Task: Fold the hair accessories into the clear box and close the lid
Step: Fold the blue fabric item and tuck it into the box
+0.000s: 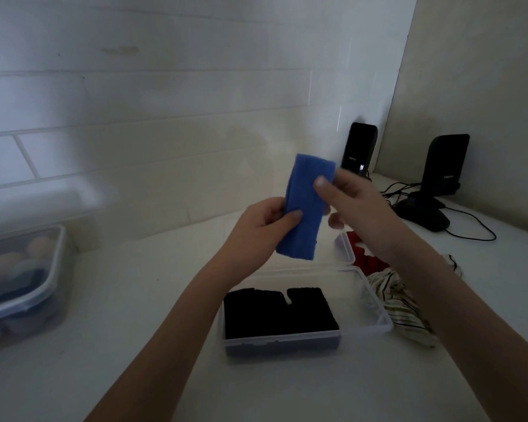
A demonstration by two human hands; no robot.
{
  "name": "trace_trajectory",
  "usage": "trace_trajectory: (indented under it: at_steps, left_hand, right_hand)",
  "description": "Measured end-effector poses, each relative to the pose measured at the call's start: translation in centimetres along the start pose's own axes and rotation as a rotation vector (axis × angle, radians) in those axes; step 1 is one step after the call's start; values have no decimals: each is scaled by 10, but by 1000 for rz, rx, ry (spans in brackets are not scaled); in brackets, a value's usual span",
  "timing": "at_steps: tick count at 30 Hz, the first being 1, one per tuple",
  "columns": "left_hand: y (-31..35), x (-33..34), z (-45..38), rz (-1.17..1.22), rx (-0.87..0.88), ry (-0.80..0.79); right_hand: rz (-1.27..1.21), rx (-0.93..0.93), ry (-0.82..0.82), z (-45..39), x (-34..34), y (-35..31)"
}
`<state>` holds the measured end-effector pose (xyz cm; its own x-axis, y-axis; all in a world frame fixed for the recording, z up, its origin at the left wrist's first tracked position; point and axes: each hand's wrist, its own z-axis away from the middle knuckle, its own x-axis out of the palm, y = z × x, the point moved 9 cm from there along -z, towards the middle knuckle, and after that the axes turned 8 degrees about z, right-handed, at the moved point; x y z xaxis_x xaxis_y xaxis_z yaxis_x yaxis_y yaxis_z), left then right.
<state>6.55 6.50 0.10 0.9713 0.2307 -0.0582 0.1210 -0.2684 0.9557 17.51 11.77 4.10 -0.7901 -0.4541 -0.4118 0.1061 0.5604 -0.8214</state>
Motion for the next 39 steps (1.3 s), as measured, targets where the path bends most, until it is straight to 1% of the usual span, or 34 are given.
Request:
trace_trajectory:
  at_steps: [2,4,6,9,13,16,18,21,24,26,27,30,32,35,37,39]
  left_hand:
    - [-3,1,2,66,-44,-7]
    - [-7,4,4,81,-80,-19]
    - [-11,8,6,69,-116,-46]
    - [-12,10,8,85,-143,-82]
    - [-12,9,10,60,-132,-100]
    - [-13,10,12,101,-157,-123]
    - [-12,11,14,132,-172,-142]
    - [-12,12,14,186,-195,-150]
    - [-15,13,15,329,-282,-167]
    - [-16,16,18,392,-336,-221]
    - [-16,16,19,347,-330,-248]
    - [-15,16,19,93,-255,-292]
    - [-15,12,19,54,-231,-250]
    - [-14,5,16,-27,-181,-198]
    - [-15,0,15,-78,-163,-173]
    - [-14,-1,15,-99,-152,-170]
  right_hand:
    - [65,53,-154,7,15,13]
    - [1,28,-216,13,24,18]
    - [-51,-36,-162,14,22,15]
    - [-68,-123,-81,17,15,10]
    - [1,-191,-156,21,19,8]
    - [-44,-190,-187,25,19,9]
    - [-95,-196,-178,27,17,8]
    - [-96,-189,-156,28,18,7]
    - [-95,-152,-90,28,15,10]
    - [-120,-151,-76,29,15,9]
    - [-109,-156,-73,30,15,9]
    - [-16,-142,-74,31,15,12]
    - [-43,-100,-104,30,17,14]
    - [-164,14,-112,29,12,23]
    - [-116,19,-101,28,8,26]
    - [-16,-11,-103,27,7,25]
